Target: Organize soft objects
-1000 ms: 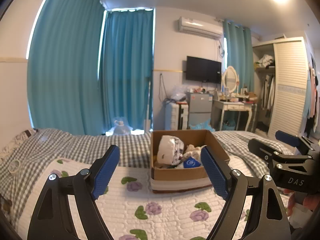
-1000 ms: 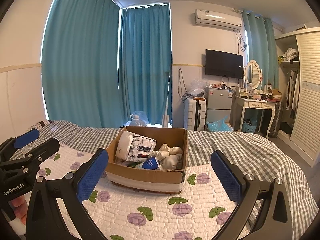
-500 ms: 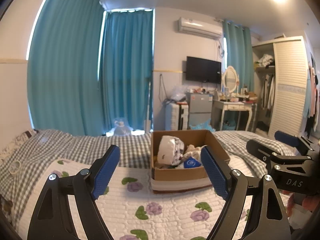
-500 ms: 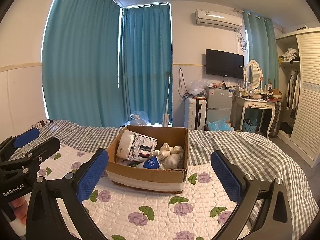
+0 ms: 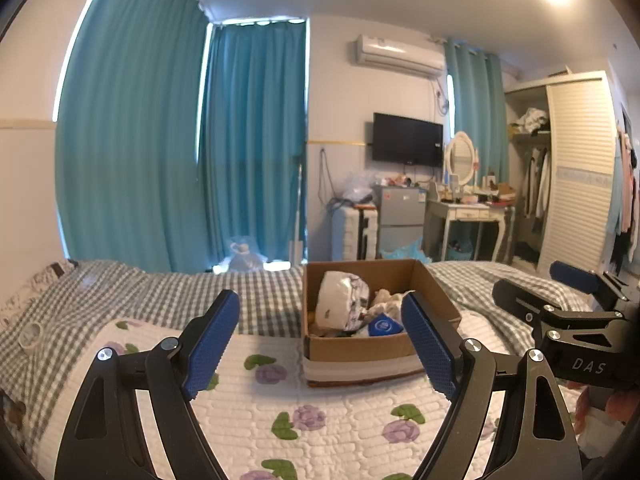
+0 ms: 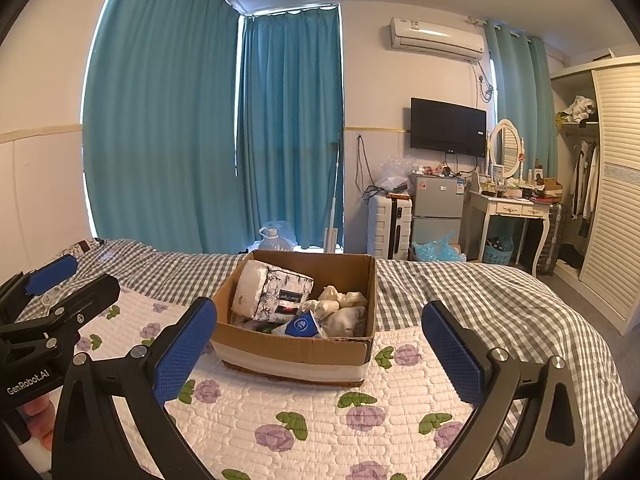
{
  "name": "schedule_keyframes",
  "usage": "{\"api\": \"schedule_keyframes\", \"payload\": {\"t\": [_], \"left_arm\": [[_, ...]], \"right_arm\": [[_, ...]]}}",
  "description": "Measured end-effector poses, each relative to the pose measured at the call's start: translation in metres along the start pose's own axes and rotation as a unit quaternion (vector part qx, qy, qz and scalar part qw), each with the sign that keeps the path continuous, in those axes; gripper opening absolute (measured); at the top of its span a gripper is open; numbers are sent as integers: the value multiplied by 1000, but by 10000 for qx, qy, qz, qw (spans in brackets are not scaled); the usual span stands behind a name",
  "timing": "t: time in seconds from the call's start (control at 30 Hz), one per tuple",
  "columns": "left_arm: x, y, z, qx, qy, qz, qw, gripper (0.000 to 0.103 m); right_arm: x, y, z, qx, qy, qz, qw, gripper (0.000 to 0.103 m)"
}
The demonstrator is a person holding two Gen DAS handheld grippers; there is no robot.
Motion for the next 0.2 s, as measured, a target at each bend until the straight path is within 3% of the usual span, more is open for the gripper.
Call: {"api": "schedule_keyframes", "payload": {"t": [0.2], "left_arm": [[-1, 1, -4, 39, 16, 28, 10000, 84]], "right_arm": [[0, 0, 0, 3, 14, -6, 10000, 103]]}}
Point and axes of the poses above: each gripper's, at about its wrist camera, not at the fingertips, and y roughly the way its jaws point, z to its right, x to its underside, the point moved 4 cm from there along y, roughly the way its jaws point, and after that the axes turned 7 degrees about z, right-handed, at the moved point
